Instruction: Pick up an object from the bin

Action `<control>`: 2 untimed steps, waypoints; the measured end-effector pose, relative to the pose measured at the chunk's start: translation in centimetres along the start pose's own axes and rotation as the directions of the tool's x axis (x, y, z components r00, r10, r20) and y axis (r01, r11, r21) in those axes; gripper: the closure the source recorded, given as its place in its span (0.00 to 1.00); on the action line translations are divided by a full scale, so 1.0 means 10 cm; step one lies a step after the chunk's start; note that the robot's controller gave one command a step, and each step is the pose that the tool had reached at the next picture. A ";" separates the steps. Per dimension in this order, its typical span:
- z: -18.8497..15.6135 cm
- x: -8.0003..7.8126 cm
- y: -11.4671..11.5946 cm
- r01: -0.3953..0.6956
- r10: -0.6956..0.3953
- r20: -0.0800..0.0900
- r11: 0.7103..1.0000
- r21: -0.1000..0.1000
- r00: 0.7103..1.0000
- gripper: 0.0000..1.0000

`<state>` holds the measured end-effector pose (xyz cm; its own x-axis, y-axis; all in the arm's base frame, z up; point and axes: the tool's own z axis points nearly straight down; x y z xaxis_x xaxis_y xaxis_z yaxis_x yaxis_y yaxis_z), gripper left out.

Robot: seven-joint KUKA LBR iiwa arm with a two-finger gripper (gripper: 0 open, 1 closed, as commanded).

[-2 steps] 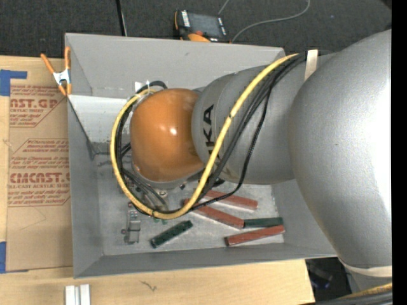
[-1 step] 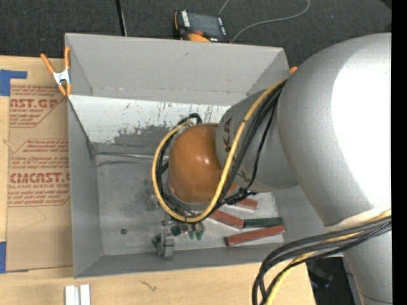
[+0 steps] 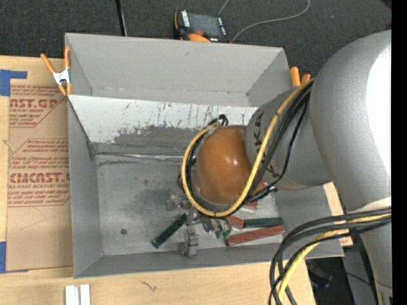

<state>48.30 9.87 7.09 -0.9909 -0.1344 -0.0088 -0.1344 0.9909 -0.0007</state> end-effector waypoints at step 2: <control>-1.65 -0.11 0.19 0.028 -0.028 0.000 1.000 -0.002 1.000 1.00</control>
Offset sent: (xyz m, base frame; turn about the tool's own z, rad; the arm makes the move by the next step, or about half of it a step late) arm 0.0000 0.0000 0.0000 0.0000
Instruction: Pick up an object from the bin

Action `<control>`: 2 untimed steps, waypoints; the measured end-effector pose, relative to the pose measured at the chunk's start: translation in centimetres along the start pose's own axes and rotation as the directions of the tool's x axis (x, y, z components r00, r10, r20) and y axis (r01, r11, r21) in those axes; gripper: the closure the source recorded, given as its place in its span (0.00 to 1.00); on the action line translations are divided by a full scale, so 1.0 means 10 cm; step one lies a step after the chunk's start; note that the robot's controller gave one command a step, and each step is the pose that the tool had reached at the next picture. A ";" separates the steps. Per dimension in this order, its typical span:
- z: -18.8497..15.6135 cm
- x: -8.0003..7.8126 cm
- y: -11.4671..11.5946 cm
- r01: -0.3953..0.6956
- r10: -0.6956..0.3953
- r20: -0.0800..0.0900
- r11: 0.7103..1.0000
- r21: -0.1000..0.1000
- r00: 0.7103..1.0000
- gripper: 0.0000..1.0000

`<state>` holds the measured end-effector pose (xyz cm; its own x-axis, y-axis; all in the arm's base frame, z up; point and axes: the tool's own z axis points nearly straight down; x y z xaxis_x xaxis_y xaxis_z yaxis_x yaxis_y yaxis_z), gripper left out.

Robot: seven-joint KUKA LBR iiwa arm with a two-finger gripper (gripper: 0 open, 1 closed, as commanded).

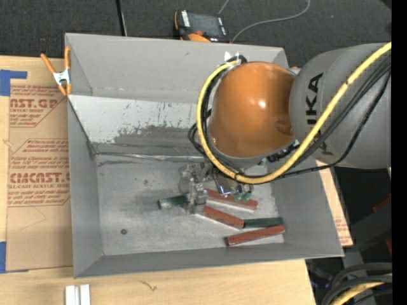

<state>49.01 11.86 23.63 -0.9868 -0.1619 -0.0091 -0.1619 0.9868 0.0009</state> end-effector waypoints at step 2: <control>-0.07 0.05 -0.20 0.008 -0.008 -0.006 1.000 0.001 1.000 1.00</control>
Offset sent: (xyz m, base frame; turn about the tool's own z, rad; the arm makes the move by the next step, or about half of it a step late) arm 0.0000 0.0000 0.0000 0.0000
